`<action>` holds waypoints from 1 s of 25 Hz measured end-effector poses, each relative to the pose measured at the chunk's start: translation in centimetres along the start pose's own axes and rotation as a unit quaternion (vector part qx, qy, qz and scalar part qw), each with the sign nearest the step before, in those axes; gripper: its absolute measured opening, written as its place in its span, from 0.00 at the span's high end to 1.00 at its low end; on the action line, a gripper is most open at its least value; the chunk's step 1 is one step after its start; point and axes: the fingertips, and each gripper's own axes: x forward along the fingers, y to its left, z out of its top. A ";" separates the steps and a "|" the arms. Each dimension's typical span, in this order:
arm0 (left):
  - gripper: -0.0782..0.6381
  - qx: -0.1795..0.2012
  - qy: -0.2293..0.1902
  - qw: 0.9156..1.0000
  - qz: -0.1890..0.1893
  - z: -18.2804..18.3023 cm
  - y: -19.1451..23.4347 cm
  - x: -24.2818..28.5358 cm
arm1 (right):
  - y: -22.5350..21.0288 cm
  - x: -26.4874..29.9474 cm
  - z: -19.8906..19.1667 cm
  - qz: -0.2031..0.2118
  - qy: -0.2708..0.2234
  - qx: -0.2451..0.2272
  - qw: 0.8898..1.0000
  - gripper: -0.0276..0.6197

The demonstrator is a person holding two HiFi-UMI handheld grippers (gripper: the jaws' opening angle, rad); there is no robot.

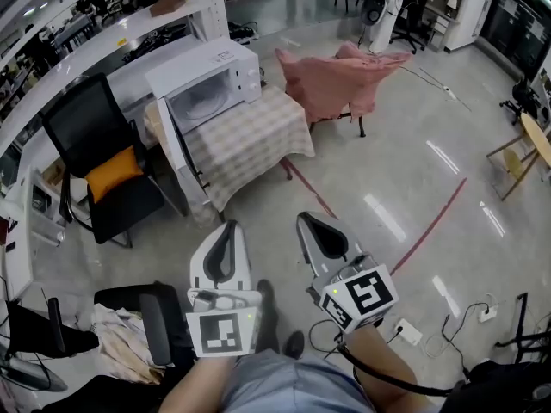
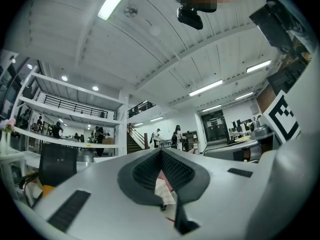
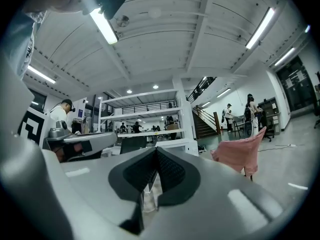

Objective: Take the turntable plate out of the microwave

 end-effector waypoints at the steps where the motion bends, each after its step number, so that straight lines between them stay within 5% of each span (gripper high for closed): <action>1: 0.88 -0.003 0.003 1.000 0.001 -0.5 0.4 0.7 | -0.3 0.7 -0.3 0.000 0.002 0.002 1.000 0.95; 25: 0.88 -0.019 0.000 1.000 0.000 -3.1 14.2 17.4 | -5.5 22.3 -0.3 0.002 0.016 0.003 1.000 0.95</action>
